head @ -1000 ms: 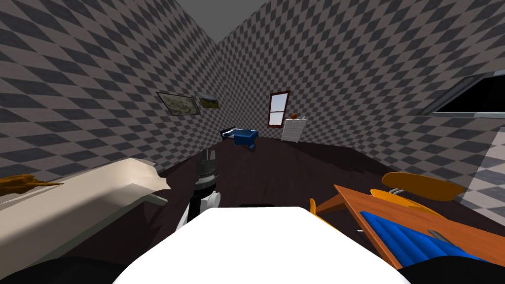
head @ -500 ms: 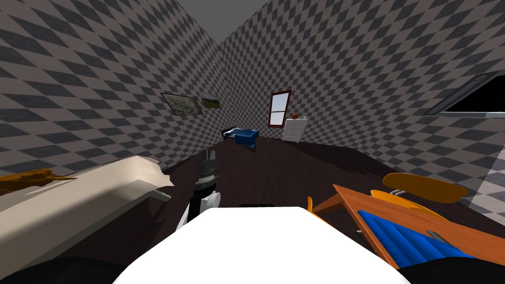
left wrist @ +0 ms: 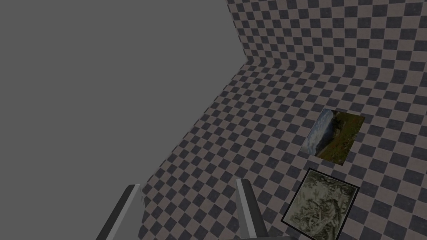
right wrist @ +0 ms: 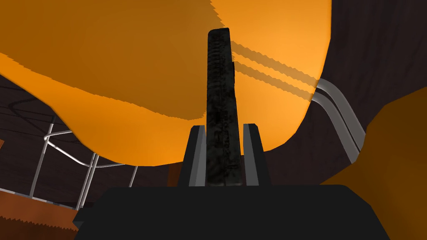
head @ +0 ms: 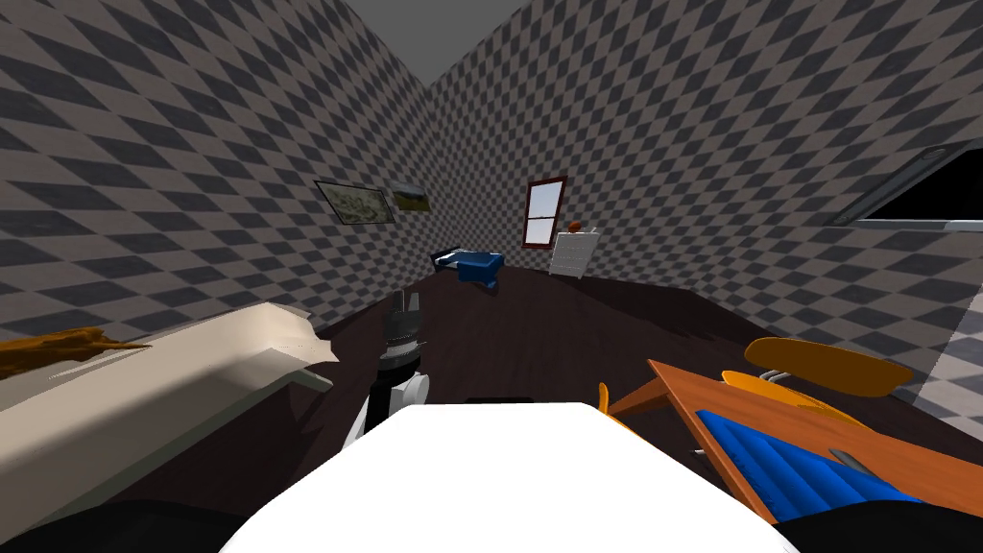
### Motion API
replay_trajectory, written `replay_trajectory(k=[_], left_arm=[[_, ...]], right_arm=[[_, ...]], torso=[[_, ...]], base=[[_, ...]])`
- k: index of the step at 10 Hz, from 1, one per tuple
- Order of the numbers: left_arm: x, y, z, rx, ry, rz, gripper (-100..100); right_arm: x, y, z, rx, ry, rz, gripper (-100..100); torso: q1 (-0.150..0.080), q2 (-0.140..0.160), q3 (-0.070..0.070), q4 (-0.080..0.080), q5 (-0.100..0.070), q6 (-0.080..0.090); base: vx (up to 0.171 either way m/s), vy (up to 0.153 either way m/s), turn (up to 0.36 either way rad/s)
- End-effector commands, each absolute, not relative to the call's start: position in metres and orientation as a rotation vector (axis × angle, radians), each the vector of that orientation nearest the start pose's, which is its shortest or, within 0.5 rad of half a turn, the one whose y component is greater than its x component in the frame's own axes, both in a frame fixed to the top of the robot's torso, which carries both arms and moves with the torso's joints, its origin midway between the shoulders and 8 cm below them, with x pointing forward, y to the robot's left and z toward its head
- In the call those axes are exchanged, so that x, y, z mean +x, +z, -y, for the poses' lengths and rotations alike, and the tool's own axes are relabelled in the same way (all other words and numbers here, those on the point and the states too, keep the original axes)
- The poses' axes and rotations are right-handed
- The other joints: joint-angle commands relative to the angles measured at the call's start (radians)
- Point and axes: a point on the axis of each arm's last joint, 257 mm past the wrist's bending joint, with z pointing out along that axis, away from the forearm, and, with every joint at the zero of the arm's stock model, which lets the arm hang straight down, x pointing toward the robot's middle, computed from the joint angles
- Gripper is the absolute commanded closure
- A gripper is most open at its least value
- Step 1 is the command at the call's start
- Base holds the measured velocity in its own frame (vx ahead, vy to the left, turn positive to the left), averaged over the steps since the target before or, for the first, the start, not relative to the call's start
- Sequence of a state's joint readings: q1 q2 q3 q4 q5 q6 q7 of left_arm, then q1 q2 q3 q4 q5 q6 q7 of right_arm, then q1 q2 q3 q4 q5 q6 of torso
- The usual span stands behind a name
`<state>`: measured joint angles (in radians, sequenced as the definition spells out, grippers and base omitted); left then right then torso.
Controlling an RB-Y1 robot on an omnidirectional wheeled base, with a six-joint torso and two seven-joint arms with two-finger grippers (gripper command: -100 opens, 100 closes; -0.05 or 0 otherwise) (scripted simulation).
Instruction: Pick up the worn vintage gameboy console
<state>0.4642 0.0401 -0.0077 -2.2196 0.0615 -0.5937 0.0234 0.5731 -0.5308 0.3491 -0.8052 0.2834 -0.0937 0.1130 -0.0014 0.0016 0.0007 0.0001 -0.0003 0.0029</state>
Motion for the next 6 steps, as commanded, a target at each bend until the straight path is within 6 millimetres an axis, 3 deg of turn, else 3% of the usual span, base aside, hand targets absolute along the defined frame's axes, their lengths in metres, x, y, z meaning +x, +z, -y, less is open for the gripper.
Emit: replay_trajectory(k=[1, 2, 6], left_arm=[[0.342, 0.027, -0.277, -0.626, -1.396, -0.553, 0], [0.342, 0.027, -0.277, -0.626, -1.396, -0.553, 0], [0.342, 0.027, -0.277, -0.626, -1.396, -0.553, 0]], right_arm=[[-0.044, -0.630, 0.453, 1.036, -0.091, -2.652, 0], [-0.051, -0.624, 0.458, 1.033, -0.097, -2.654, 100], [-0.060, -0.614, 0.464, 1.017, -0.097, -2.660, 100]], torso=[[0.000, 0.000, 0.000, 0.000, 0.000, 0.000], [0.000, 0.000, 0.000, 0.000, 0.000, 0.000], [0.004, -0.004, -0.002, -0.001, 0.001, 0.000]], base=[[0.000, 0.000, 0.000], [0.032, 0.023, -0.070], [0.046, 0.035, -0.042]])
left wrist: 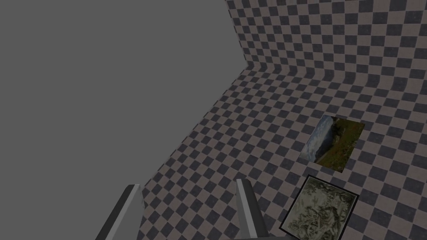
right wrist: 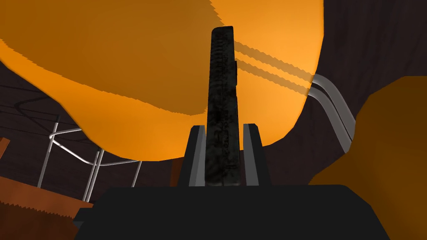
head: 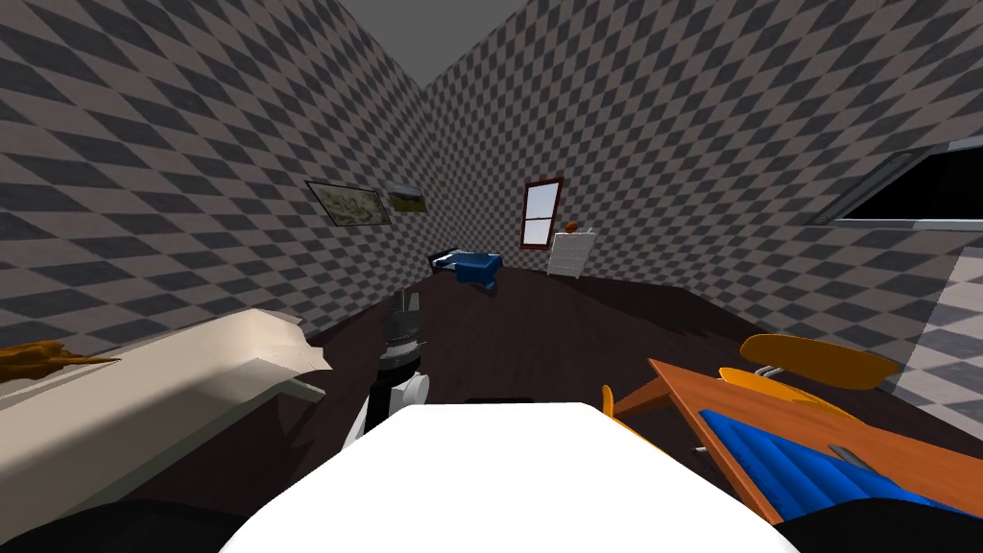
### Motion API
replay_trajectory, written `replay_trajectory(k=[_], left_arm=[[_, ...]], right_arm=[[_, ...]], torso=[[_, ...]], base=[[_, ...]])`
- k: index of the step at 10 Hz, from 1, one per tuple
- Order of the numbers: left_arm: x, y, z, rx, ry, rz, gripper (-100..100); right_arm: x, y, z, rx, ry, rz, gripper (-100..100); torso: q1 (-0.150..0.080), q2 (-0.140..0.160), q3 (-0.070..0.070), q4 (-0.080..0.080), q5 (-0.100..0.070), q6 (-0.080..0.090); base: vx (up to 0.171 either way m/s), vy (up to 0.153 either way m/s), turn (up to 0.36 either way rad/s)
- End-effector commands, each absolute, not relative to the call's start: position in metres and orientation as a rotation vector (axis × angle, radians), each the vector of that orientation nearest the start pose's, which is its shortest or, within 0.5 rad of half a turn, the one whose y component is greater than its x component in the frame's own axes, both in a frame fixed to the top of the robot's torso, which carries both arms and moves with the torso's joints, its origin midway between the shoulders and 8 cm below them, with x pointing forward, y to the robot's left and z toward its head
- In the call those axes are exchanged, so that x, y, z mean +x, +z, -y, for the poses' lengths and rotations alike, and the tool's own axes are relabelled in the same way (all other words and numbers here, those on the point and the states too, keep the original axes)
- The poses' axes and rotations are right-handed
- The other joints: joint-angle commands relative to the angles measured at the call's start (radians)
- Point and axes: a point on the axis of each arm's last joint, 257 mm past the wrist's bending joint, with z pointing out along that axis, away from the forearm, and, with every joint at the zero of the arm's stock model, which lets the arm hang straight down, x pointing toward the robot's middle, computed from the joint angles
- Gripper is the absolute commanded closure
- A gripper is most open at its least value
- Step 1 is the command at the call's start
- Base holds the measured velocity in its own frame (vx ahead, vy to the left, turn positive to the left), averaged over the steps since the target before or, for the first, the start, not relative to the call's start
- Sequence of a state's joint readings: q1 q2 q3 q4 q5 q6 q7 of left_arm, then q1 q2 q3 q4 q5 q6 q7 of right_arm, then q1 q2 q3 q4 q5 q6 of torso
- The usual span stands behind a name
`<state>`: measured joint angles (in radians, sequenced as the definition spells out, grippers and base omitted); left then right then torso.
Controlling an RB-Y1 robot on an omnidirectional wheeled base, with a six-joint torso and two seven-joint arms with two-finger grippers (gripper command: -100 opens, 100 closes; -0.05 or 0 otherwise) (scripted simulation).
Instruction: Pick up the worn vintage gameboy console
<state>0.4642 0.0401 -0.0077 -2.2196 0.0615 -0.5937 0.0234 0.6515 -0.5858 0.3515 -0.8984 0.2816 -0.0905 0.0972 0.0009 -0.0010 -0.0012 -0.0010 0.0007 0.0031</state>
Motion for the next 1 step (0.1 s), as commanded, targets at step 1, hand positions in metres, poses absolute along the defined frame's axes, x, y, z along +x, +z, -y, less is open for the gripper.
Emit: replay_trajectory(k=[1], left_arm=[[0.3418, 0.0267, -0.2772, -0.626, -1.396, -0.553, 0]], right_arm=[[-0.0600, -0.6131, 0.4644, 1.018, -0.096, -2.660, 0]], torso=[[0.000, 0.000, 0.000, 0.000, 0.000, 0.000]], base=[[0.000, 0.000, 0.000]])
